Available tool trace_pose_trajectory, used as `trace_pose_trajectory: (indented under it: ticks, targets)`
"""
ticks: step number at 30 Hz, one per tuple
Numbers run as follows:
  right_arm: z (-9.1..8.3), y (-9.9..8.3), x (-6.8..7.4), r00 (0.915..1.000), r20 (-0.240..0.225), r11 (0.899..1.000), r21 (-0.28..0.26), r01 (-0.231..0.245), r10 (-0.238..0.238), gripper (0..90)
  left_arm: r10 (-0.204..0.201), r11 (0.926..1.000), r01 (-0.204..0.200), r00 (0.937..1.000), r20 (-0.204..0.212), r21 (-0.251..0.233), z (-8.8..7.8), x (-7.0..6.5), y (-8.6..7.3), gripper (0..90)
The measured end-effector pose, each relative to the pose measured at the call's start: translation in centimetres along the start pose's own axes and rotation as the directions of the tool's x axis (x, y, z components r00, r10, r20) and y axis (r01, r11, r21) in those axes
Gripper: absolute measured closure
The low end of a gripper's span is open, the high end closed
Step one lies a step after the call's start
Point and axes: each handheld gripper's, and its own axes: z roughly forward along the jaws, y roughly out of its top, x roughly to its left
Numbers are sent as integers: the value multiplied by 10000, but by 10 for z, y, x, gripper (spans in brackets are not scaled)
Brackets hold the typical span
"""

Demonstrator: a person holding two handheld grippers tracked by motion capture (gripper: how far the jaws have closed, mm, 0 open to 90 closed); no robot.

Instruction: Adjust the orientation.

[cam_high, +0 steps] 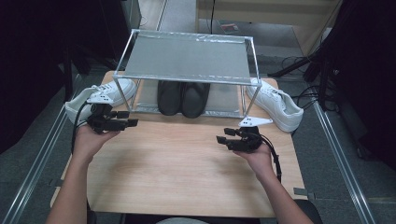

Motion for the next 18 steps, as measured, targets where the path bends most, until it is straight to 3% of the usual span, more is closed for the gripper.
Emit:
trace_pose_trajectory:
  ticks: [8,13,18]
  targets:
    - [0,-1,-1,10000,15,10000,66,-35,35,480,-552,9983,540,9970,-533,-240,-15,22,-9,403]
    - [1,-1,-2,10000,57,9999,99,-69,69,480,-805,9966,778,9908,-1086,-287,-26,32,-11,406]
    - [1,-2,-2,10000,63,9996,264,-60,58,478,-1037,9939,977,9855,-1344,-505,-35,43,-10,409]
